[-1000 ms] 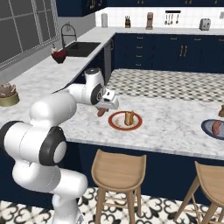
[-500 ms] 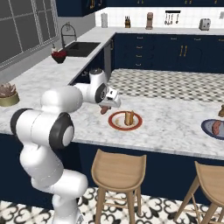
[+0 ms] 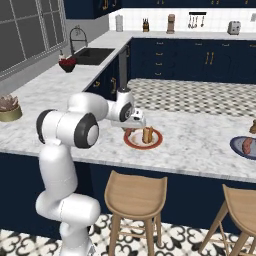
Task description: Place one bun and one sausage from the bowl on each plate.
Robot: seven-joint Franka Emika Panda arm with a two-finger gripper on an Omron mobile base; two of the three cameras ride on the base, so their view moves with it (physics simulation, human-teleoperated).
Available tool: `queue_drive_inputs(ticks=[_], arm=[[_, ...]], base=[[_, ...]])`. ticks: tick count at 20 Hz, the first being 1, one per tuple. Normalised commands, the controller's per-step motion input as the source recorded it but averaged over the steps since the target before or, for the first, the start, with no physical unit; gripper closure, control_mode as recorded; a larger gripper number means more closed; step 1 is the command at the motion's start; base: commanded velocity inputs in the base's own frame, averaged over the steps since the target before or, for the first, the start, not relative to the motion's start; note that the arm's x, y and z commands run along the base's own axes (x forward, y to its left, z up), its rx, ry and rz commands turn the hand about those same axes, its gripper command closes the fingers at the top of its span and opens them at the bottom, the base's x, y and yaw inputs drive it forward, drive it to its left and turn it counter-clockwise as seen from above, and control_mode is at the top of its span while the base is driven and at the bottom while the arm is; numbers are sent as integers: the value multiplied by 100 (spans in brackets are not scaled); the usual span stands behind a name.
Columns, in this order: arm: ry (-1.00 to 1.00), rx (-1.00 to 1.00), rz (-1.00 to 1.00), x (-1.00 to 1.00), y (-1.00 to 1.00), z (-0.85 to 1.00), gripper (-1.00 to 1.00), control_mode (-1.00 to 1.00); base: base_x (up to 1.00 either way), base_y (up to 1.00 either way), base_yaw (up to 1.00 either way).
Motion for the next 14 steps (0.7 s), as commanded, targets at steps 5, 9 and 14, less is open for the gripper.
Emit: queue_drive_inputs(ticks=[5,9,14], arm=[[6,0,2,11,3,-49,100,-100],[5,0,0,1,0,-37,100,-100],[3,0,0,17,0,-9,100,-100]], base=[[0,0,0],[0,0,0],[0,0,0]])
